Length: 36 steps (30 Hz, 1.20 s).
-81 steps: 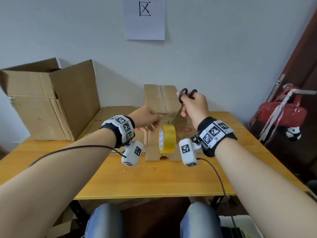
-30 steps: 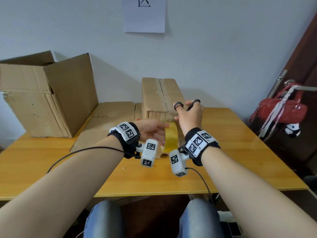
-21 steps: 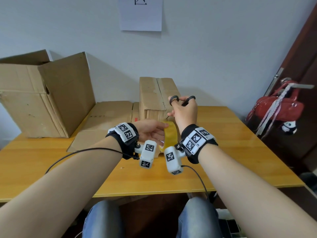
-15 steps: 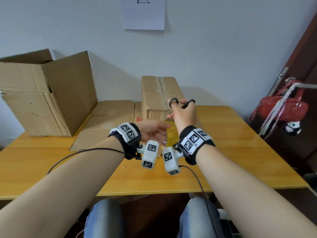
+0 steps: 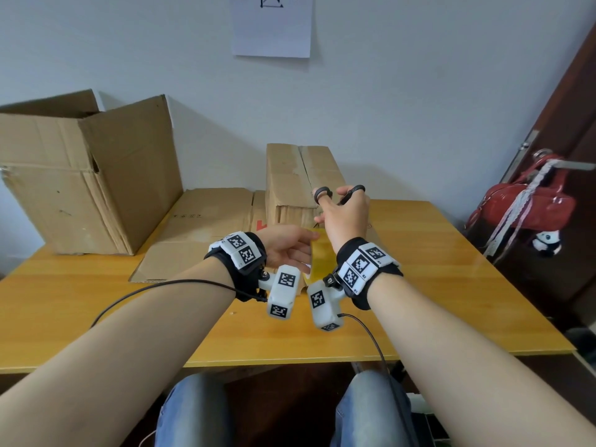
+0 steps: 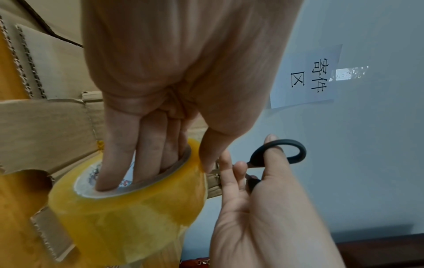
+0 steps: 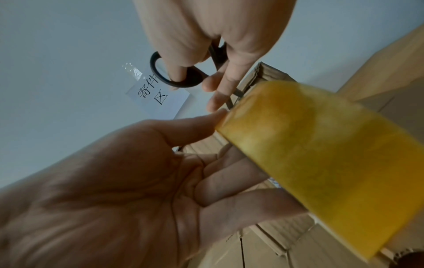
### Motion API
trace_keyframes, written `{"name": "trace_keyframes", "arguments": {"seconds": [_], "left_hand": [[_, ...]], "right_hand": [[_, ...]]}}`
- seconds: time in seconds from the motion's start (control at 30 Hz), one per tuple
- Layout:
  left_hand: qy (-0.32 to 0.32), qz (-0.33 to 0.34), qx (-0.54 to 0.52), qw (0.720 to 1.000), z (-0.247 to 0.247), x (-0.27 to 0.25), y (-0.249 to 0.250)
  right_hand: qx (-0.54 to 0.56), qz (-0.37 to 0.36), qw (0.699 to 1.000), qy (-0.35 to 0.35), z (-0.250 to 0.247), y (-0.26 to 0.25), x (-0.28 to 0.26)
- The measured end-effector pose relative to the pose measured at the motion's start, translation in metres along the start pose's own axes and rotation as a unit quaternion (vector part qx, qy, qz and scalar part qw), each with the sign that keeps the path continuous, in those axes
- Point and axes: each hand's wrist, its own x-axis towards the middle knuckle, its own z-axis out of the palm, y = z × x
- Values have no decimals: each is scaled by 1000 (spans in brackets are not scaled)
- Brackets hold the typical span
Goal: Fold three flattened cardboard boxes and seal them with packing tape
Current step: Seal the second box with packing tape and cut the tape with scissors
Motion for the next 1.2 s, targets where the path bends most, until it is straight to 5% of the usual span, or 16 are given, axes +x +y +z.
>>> {"name": "trace_keyframes", "arguments": {"seconds": [0.33, 0.77, 1.2], "left_hand": [[9, -4, -16, 1000, -2, 2, 1], [-14, -3, 1, 1000, 3, 1, -2], [-2, 5, -7, 1000, -1, -2, -4]], "right_hand": [[-5, 2, 998, 62, -37, 9, 15], [106, 36, 994, 7, -1, 1, 5], [15, 4, 1000, -12, 0, -1, -1]]}}
